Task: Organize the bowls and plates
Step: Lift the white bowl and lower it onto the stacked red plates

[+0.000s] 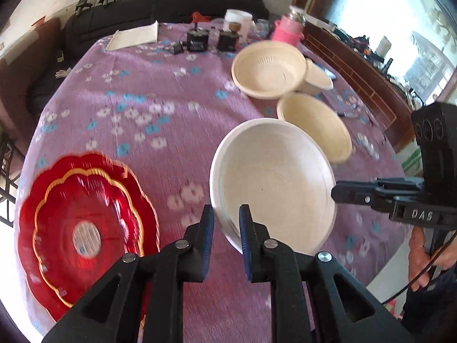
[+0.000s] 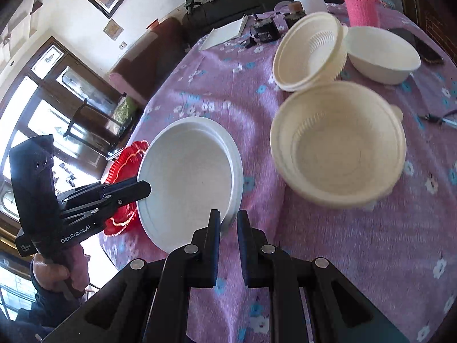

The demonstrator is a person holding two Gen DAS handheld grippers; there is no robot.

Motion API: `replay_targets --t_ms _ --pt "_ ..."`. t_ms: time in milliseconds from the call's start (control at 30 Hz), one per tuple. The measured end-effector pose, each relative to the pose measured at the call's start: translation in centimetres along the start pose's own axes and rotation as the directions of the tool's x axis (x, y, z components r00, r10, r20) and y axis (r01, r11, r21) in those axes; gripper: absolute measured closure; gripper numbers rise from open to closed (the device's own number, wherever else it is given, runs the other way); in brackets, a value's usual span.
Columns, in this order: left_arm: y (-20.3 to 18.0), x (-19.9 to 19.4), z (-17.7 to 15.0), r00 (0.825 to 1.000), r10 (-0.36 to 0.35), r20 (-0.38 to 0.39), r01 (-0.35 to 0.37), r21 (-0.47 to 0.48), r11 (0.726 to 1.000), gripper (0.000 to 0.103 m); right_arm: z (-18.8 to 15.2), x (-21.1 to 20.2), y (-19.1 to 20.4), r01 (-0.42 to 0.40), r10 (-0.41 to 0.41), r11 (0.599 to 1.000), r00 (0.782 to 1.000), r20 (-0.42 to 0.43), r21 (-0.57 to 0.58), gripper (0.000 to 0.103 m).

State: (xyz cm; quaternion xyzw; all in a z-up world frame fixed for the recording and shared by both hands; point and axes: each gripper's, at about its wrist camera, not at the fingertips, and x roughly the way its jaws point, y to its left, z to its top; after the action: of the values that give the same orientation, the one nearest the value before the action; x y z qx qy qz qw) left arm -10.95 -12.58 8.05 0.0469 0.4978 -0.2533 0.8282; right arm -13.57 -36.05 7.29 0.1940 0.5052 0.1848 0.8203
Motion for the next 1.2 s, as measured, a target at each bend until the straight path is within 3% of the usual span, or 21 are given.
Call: replay_targets --t_ms 100,200,333,467,600,667,1200 --pt "-0.1 1.0 -1.8 1.0 -0.026 -0.015 0.026 -0.016 1.0 0.087 -1.9 0.1 -0.4 0.013 -0.013 1.0 1.0 -0.002 -0.004 0.089" --pt "-0.4 1.7 -2.6 1.0 -0.004 0.011 0.004 -0.006 1.0 0.085 -2.3 0.1 -0.5 0.053 -0.053 0.998 0.998 0.031 -0.021 0.089" --pt "-0.5 2.2 -2.7 0.998 0.026 0.059 -0.026 0.001 1.0 0.066 -2.1 0.0 0.2 0.127 -0.121 0.99 0.988 0.097 -0.061 0.089" --pt "-0.4 2.7 -2.5 0.995 0.05 0.089 -0.05 0.002 0.999 0.064 -2.5 0.5 -0.4 0.128 -0.123 0.991 0.987 0.102 -0.04 0.089" --pt "-0.5 3.3 -2.8 0.993 0.048 0.107 -0.049 0.005 0.999 0.064 -2.9 0.7 -0.7 0.095 -0.092 0.995 0.99 0.104 -0.021 0.089" --pt "-0.6 3.4 -3.0 0.991 0.054 0.123 -0.056 0.008 0.998 0.083 -3.1 0.9 -0.7 0.096 -0.093 0.995 0.99 0.109 -0.02 0.089" --pt "-1.3 1.0 -2.9 0.976 0.093 0.198 -0.099 0.023 0.995 0.084 -2.9 -1.1 0.7 0.078 -0.076 0.997 0.98 0.183 -0.003 0.09"
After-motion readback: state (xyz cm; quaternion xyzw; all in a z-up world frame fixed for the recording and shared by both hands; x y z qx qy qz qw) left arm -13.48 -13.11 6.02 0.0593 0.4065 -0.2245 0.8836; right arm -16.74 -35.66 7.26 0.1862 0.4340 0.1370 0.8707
